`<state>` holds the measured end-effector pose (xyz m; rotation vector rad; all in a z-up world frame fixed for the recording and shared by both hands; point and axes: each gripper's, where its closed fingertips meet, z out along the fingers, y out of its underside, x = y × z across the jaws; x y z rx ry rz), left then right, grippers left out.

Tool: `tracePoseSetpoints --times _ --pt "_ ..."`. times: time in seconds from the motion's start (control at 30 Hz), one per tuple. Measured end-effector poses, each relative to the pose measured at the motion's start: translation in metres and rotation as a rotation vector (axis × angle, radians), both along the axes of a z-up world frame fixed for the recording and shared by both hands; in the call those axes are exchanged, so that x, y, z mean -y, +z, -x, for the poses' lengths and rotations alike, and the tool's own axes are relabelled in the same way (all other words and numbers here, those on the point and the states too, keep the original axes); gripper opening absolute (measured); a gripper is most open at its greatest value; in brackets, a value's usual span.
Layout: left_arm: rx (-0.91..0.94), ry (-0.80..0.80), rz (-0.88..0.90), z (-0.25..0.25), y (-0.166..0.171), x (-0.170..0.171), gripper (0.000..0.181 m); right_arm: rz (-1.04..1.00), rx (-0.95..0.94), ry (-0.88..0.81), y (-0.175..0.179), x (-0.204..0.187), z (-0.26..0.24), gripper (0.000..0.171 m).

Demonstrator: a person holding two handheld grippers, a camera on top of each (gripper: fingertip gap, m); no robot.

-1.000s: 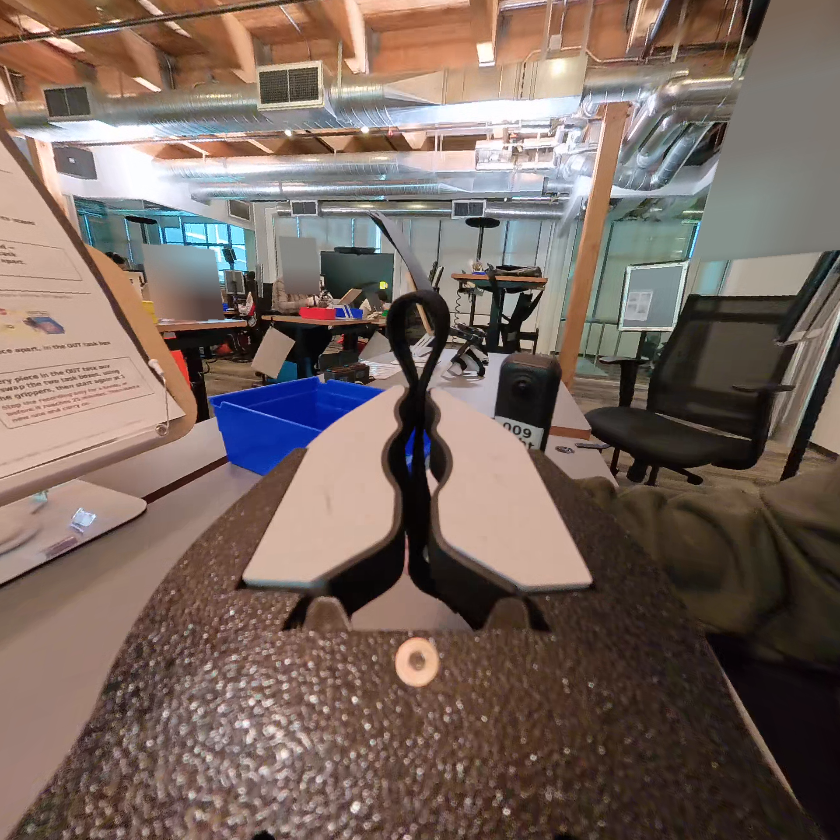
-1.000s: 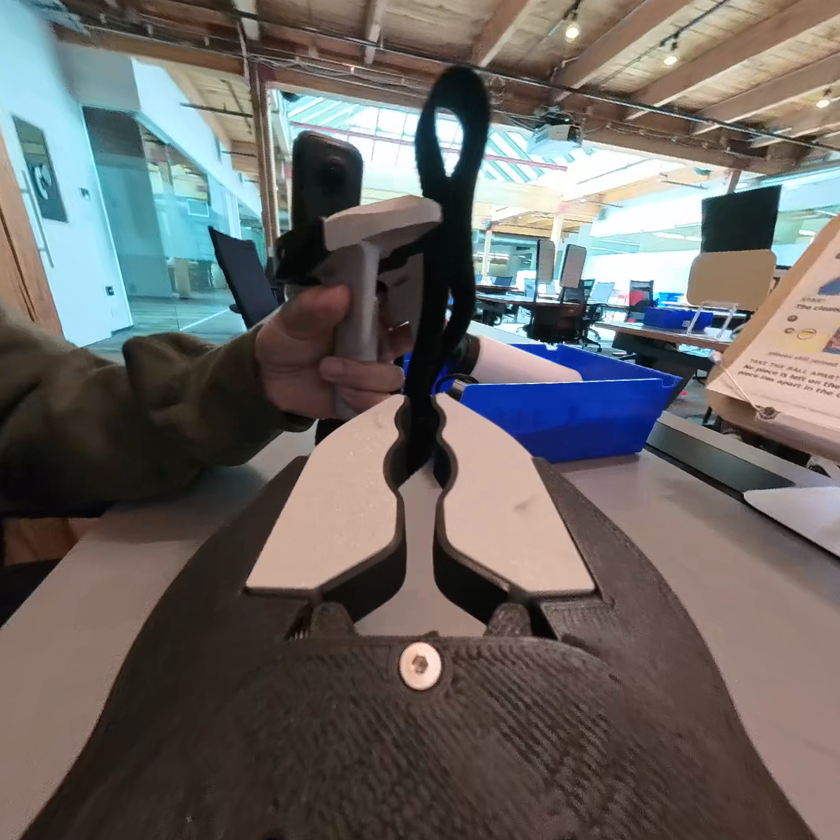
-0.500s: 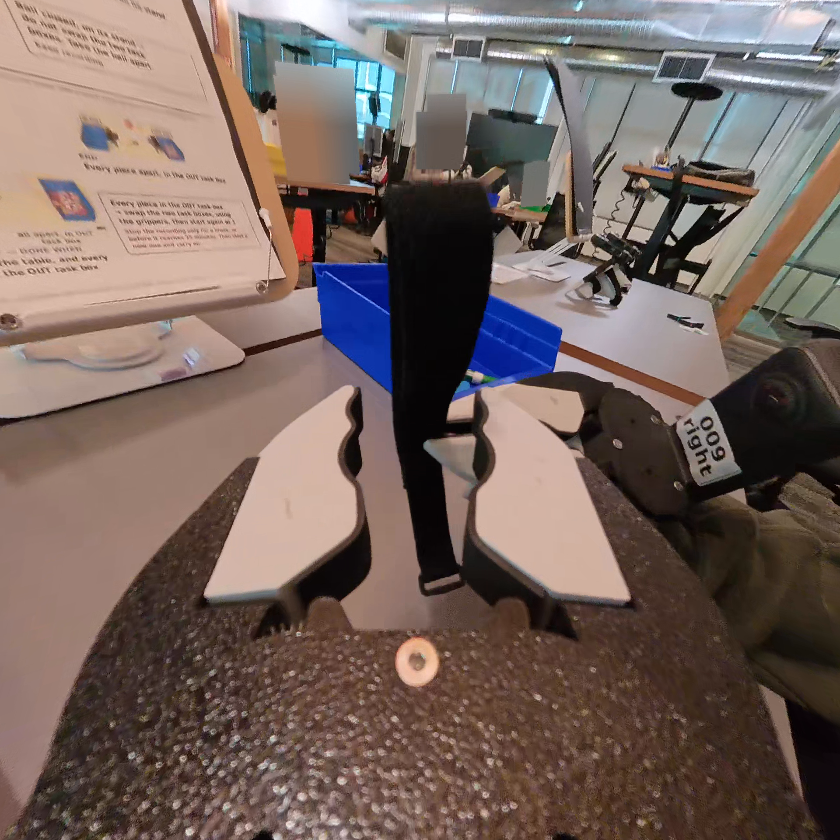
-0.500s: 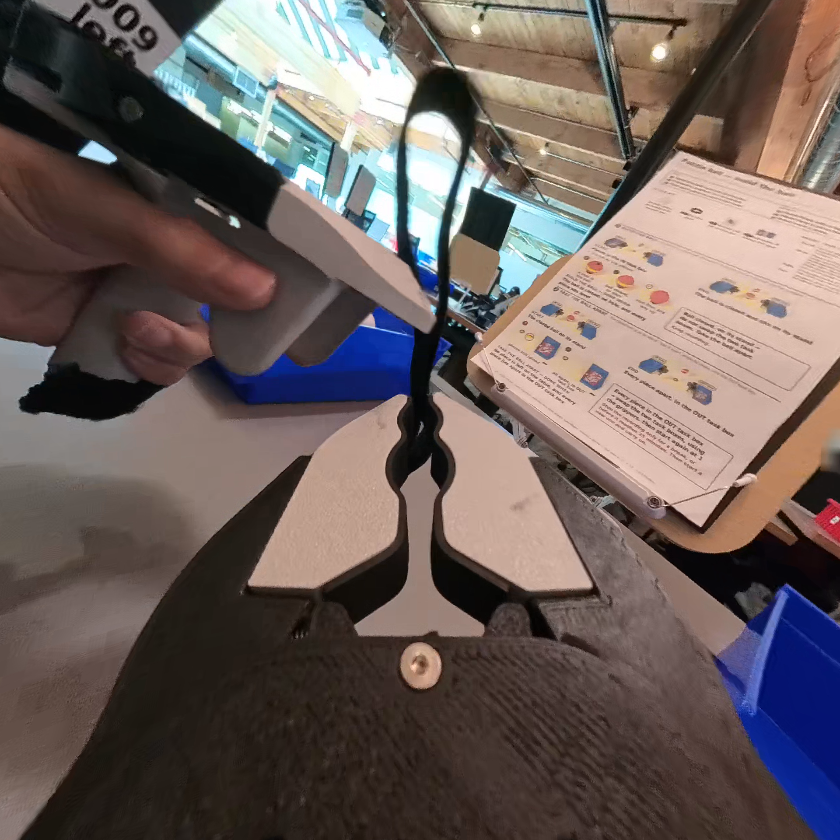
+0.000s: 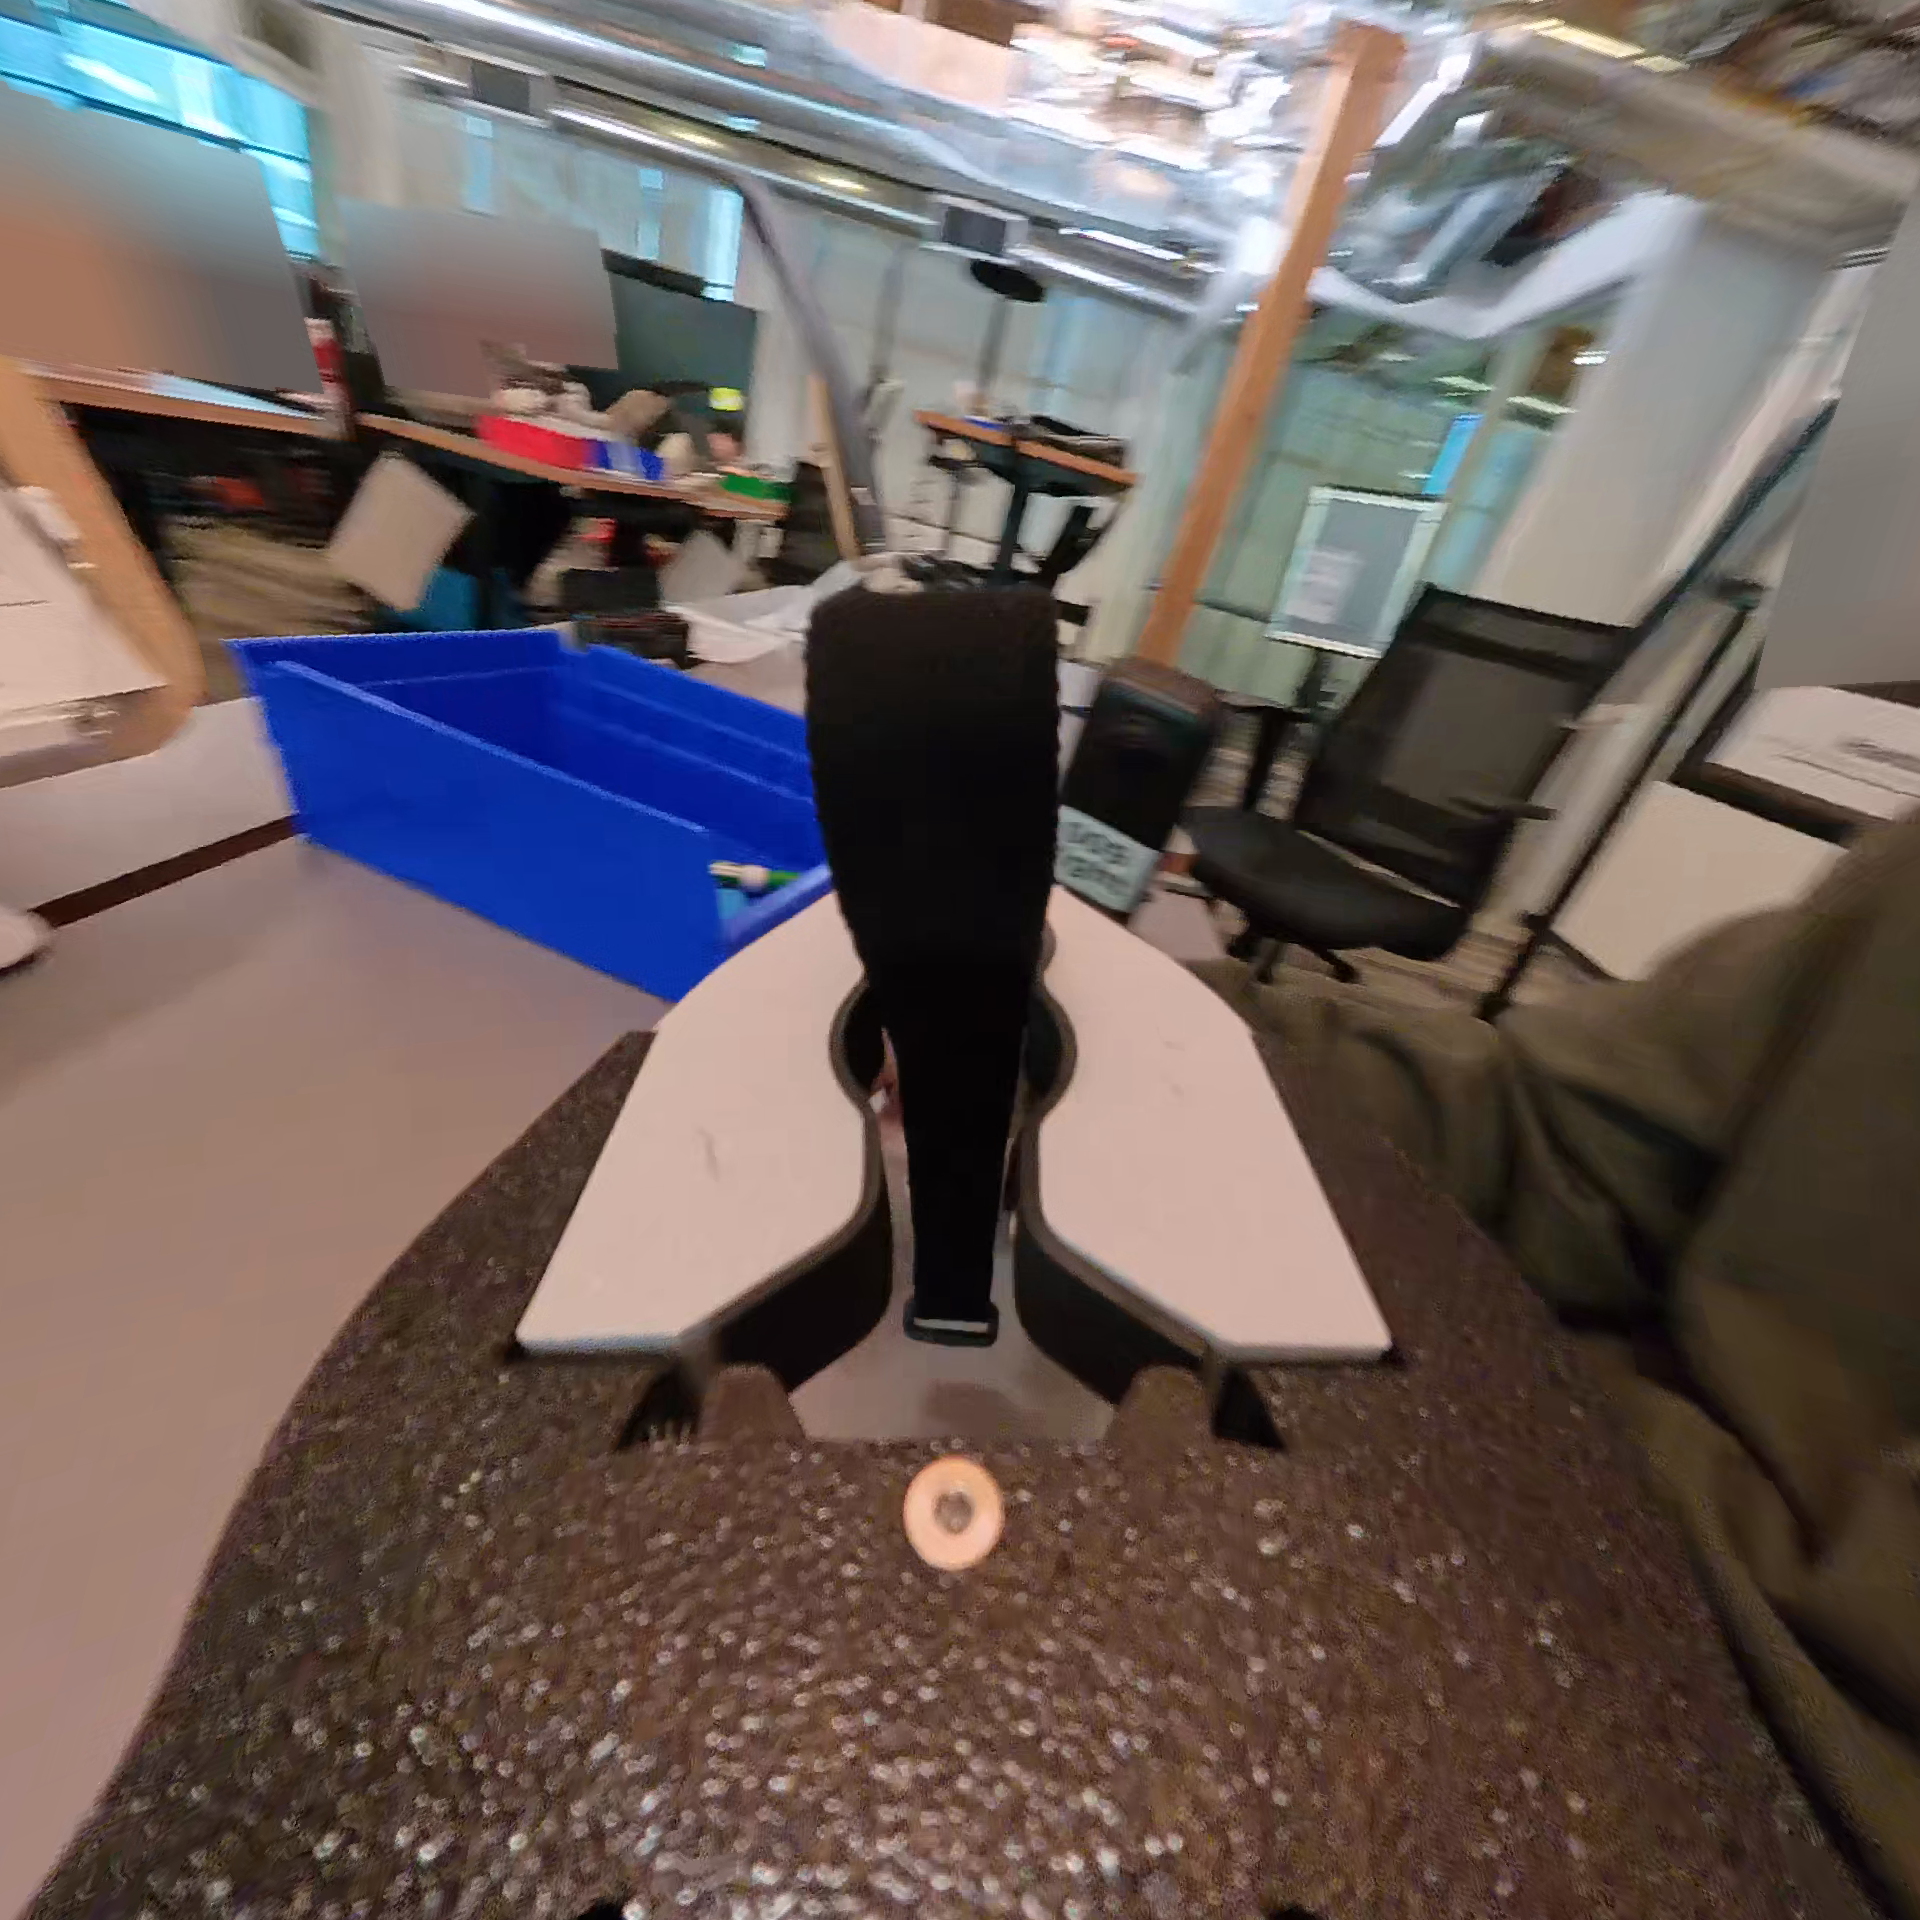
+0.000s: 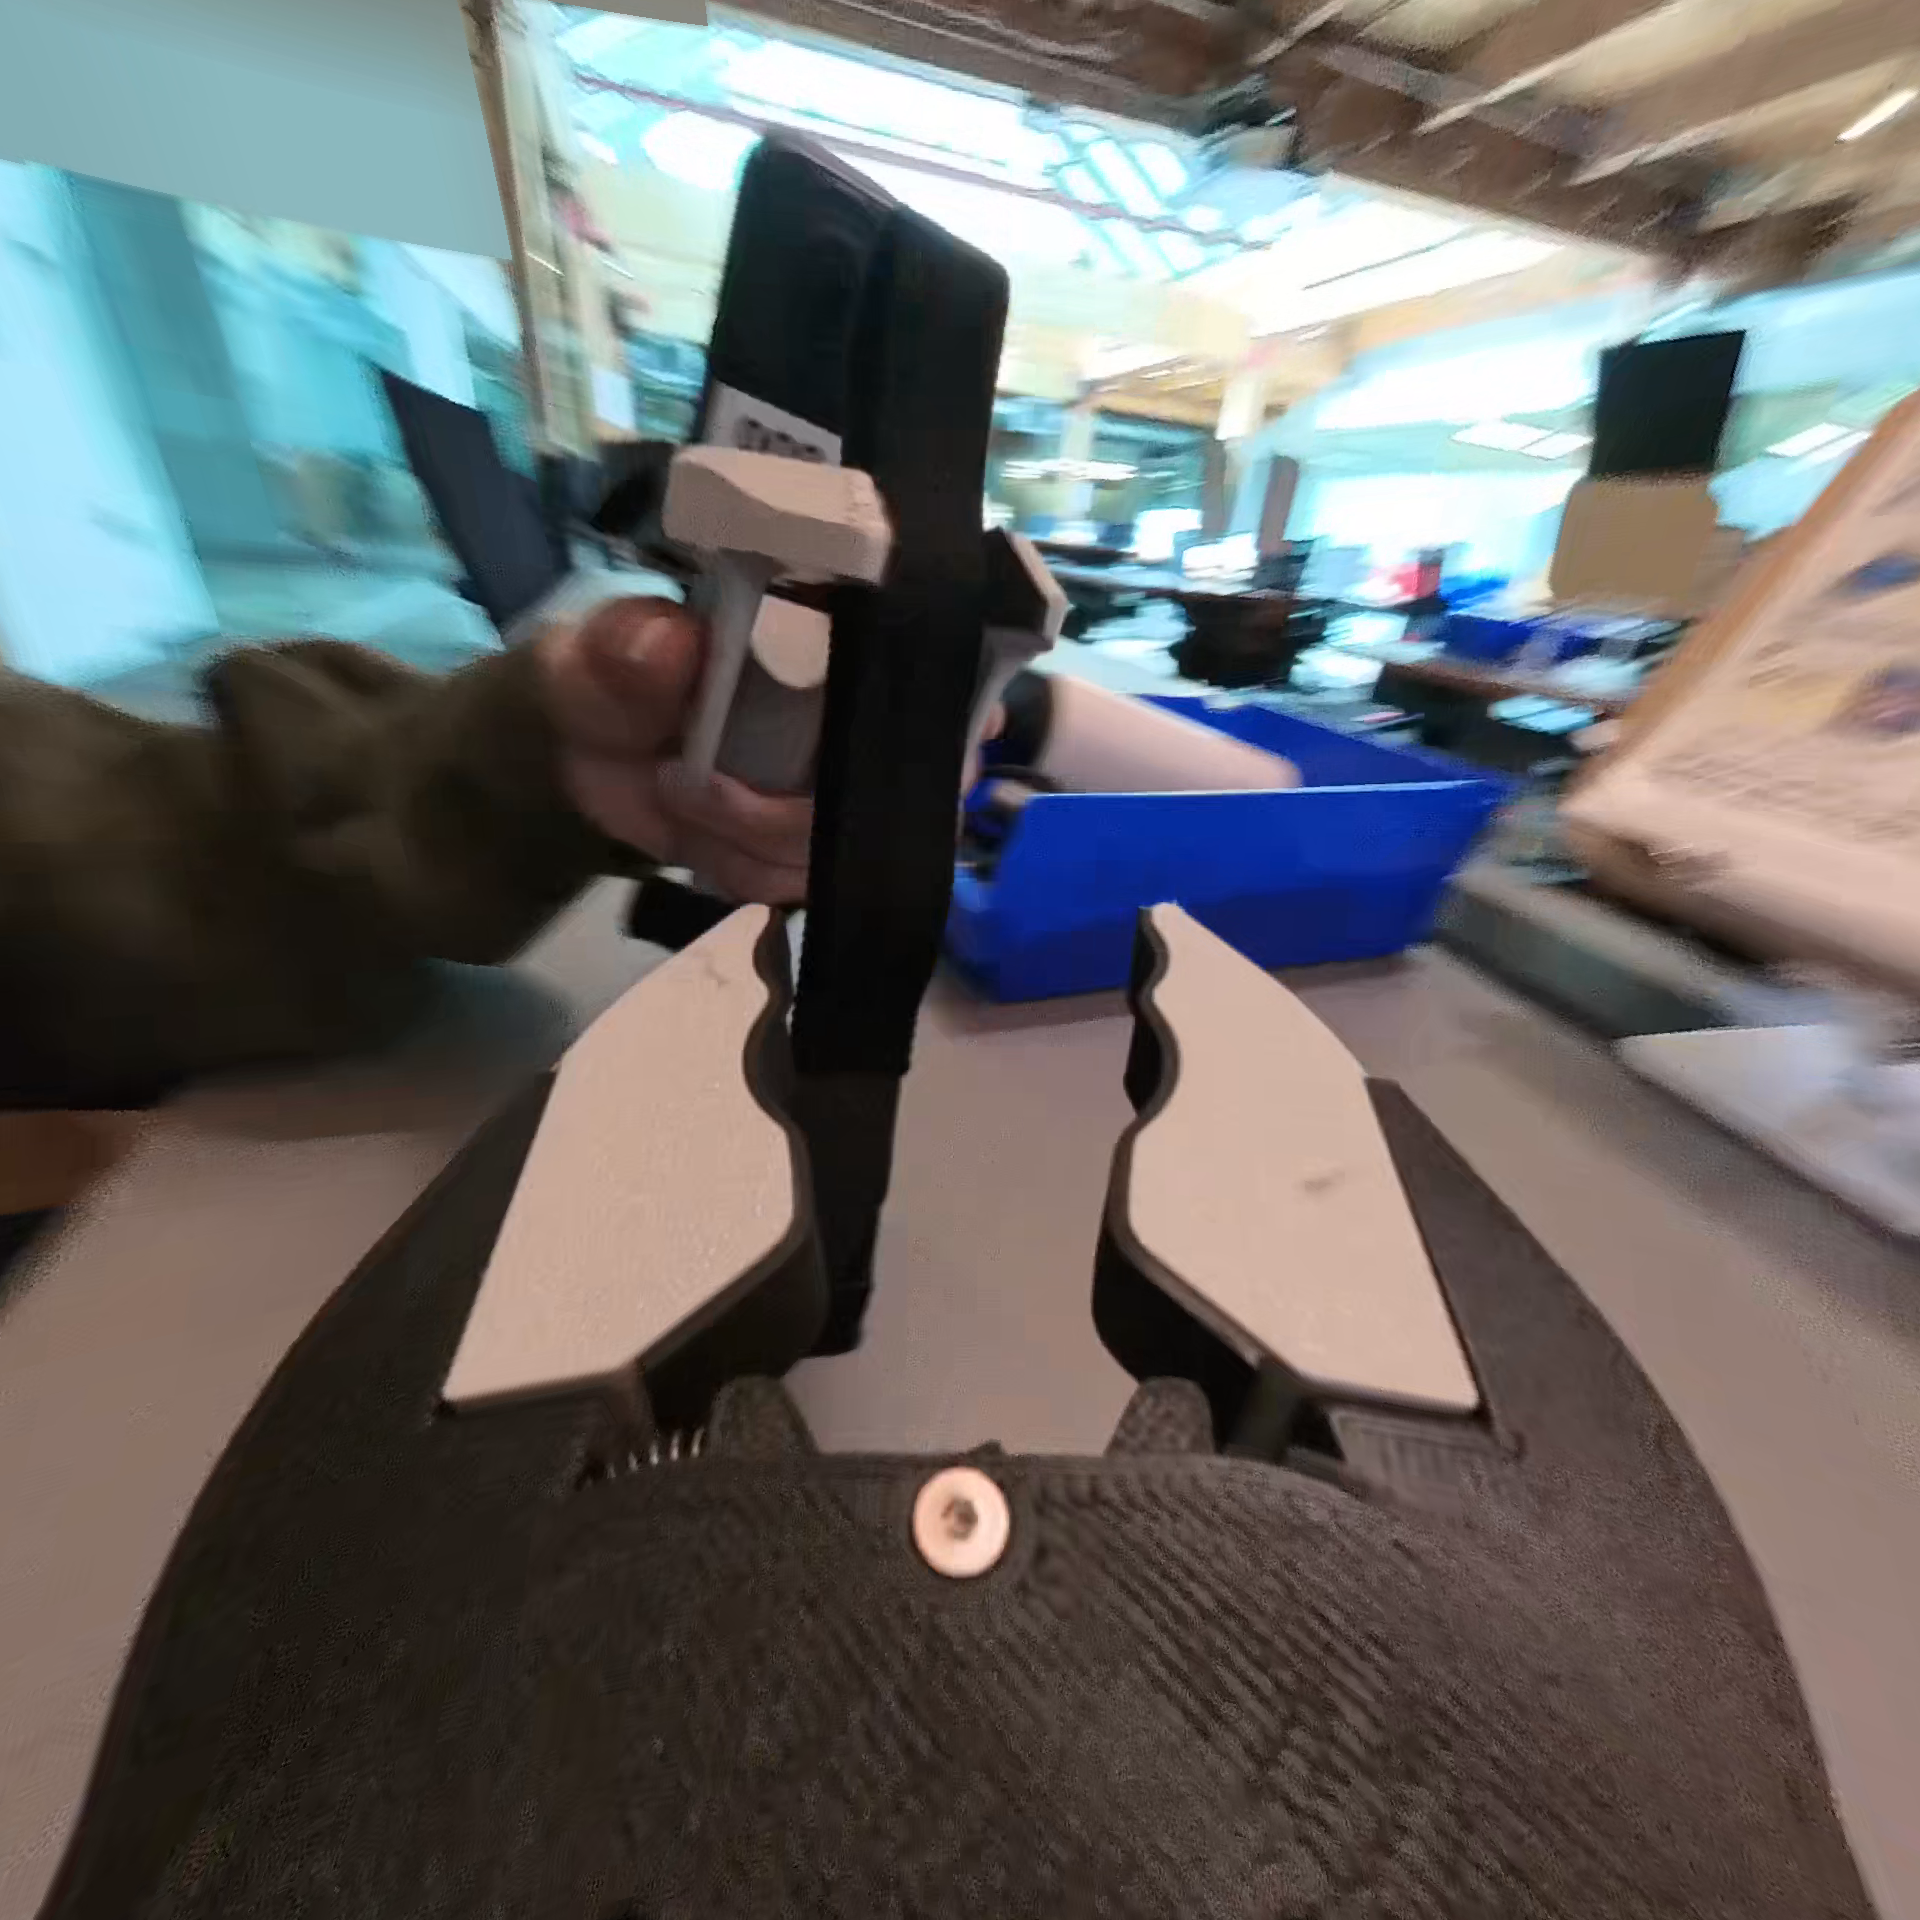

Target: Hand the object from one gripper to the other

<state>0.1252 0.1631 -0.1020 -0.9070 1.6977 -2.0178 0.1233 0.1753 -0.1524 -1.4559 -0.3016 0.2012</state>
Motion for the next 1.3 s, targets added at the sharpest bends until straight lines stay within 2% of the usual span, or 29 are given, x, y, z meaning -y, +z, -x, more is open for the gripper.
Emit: tracePoseSetpoints --times 0.03,0.07,0.17,0.23,0.3,0.4,0.47,0.57,0.67,0.77,0.93,1.1,1.23,1.3 --pt "0.016 -0.041 0.006 0.005 0.002 0.001 0.023 0.023 -0.074 0.074 0.0 0.002 0.006 0.061" --pt "0.036 -0.062 0.005 0.009 0.004 0.001 0.023 0.03 -0.129 0.135 0.0 0.003 0.012 0.06" --pt "0.062 -0.06 -0.04 0.01 0.001 0.0 0.023 0.021 -0.168 0.217 0.001 0.005 0.025 0.04" --pt "0.068 -0.044 -0.067 0.009 -0.001 -0.001 0.023 0.078 -0.103 0.2 -0.011 0.001 0.028 0.036" --pt "0.074 -0.052 -0.061 0.01 0.0 0.002 0.023 0.107 -0.015 0.163 -0.022 -0.004 0.029 0.023" --pt "0.075 -0.028 -0.087 0.007 -0.002 0.002 0.023 0.102 0.042 0.097 -0.025 -0.009 0.025 0.022" --pt "0.08 0.036 -0.07 0.001 0.001 -0.004 0.026 0.068 0.067 0.011 -0.02 -0.011 0.014 0.022" --pt "0.049 0.155 -0.054 -0.011 0.001 -0.015 0.05 -0.034 0.055 -0.146 -0.003 -0.009 -0.01 0.022" --pt "-0.068 0.2 -0.132 -0.021 -0.023 -0.02 0.066 -0.132 0.073 -0.326 0.015 0.002 -0.038 0.022" --pt "-0.173 0.285 -0.224 -0.029 -0.044 -0.035 0.081 -0.168 0.169 -0.492 0.024 0.012 -0.06 0.022" --pt "-0.14 0.6 -0.561 -0.035 -0.052 -0.083 0.082 -0.111 0.341 -0.571 0.021 0.013 -0.067 0.021" --pt "0.071 0.606 -0.887 -0.033 -0.039 -0.061 0.077 -0.039 0.481 -0.544 0.005 0.003 -0.055 0.021" --pt "0.133 0.708 -1.23 -0.028 -0.035 -0.073 0.075 0.033 0.577 -0.578 -0.006 0.0 -0.059 0.021" --pt "0.137 0.736 -1.273 -0.026 -0.031 -0.078 0.075 0.047 0.585 -0.589 -0.008 0.0 -0.062 0.021"
